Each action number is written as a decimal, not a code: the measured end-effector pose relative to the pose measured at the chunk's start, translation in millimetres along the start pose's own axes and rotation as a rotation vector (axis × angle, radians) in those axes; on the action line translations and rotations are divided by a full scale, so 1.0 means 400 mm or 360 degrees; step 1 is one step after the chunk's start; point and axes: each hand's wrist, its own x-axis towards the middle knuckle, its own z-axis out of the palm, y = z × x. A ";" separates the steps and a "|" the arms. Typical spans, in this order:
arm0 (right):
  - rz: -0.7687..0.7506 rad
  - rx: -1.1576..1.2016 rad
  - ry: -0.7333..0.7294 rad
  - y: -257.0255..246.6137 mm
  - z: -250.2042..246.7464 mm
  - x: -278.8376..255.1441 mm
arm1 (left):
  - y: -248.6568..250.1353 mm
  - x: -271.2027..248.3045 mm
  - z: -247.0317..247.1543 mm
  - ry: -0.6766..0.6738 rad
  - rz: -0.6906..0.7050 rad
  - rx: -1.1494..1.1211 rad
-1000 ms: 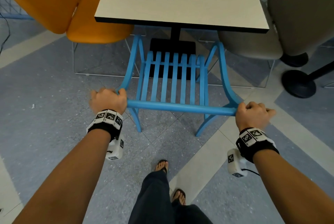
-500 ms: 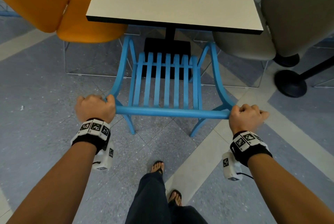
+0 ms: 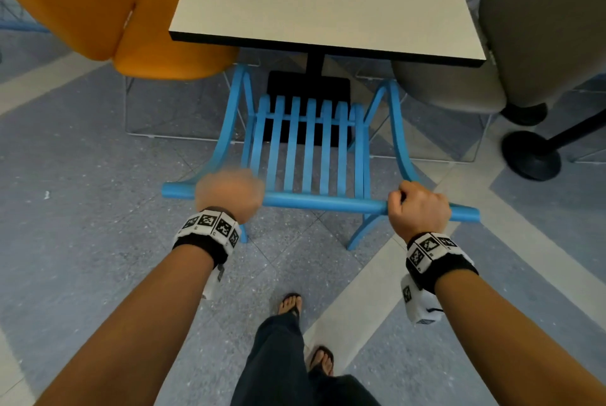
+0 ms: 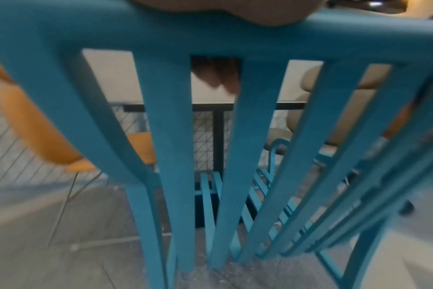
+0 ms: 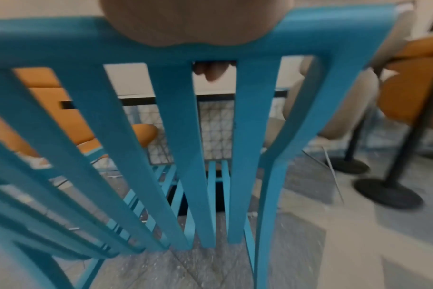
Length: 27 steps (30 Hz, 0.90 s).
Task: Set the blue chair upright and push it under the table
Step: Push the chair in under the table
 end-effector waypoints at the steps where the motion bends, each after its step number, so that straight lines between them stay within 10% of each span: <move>1: -0.0002 0.0009 0.0013 0.004 -0.001 0.003 | 0.003 0.003 0.001 -0.0023 -0.0008 0.0029; 27: 0.0161 -0.0073 -0.0382 0.032 -0.054 0.008 | 0.038 -0.025 0.002 -0.0140 -0.0007 0.0135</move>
